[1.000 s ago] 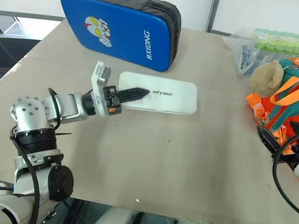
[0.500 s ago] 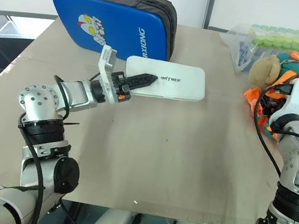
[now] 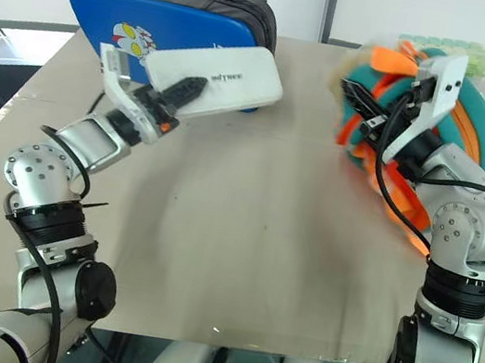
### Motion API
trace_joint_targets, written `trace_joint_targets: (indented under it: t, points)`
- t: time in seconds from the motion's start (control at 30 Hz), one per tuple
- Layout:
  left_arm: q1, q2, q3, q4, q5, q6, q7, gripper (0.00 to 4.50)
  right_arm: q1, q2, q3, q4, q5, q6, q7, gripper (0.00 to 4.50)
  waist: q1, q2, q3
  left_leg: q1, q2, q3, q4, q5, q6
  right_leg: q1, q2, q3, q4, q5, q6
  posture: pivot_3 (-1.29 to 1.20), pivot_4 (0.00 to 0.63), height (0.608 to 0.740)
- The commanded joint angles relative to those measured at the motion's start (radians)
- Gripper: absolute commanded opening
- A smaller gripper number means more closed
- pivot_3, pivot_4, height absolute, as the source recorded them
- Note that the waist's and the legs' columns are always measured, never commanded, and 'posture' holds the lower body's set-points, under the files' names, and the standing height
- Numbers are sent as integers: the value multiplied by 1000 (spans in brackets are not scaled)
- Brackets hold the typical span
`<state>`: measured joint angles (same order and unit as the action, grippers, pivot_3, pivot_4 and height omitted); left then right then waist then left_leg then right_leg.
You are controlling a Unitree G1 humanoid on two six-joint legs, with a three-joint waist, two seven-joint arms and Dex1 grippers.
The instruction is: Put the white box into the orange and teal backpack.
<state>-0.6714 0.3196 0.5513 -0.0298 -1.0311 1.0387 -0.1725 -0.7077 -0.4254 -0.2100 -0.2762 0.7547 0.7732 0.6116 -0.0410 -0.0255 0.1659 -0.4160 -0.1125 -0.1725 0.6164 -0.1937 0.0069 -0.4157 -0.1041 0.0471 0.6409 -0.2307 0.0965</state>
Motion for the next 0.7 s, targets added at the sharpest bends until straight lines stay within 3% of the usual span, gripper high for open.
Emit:
trace_joint_targets:
  t: [0.03, 0.13, 0.23, 0.43, 0.53, 0.7]
  points:
    - [3, 79, 35, -70, -9, -66, -32, 1121, 8, -68, 38, -120, 111, 67, 105, 35, 1, 0, 0, 0, -1, 0, 0, 0, 0, 0, -1, 0, 0, 0, 0, 0, 150, 740]
    - [77, 187, 32, -148, -4, -70, -104, 1121, 40, -108, 66, -137, 142, 93, 146, 35, 1, 0, 0, 0, -1, 0, 0, 0, 0, 0, -1, 0, 0, 0, 0, 0, 150, 740]
    - [214, 321, 60, -251, -1, -110, -274, 1121, 87, -185, 152, -109, 35, 51, 200, 35, 0, 0, 0, 0, -1, 0, 0, 0, 0, -1, -1, 0, 1, 0, 0, 0, 150, 740]
    - [374, 508, 219, -246, -169, -67, -557, 1121, 143, -221, 173, -70, -16, -11, 260, 35, 9, 0, 0, 2, 0, 0, -1, -3, 5, 0, 0, -3, 2, 1, -1, 0, 150, 740]
    - [404, 576, 256, -225, -228, -53, -644, 1121, 147, -229, 164, -54, -17, -26, 278, 35, 12, 0, 0, 2, 1, -1, -1, -3, 5, 1, 0, -3, 2, 1, -1, 0, 150, 740]
    - [429, 635, 179, -269, -145, -140, -798, 1121, 130, -243, 158, -18, -23, -37, 308, 35, 14, 0, 1, 2, 1, 0, -1, -3, 5, 1, 0, -3, 1, 1, -1, 0, 150, 740]
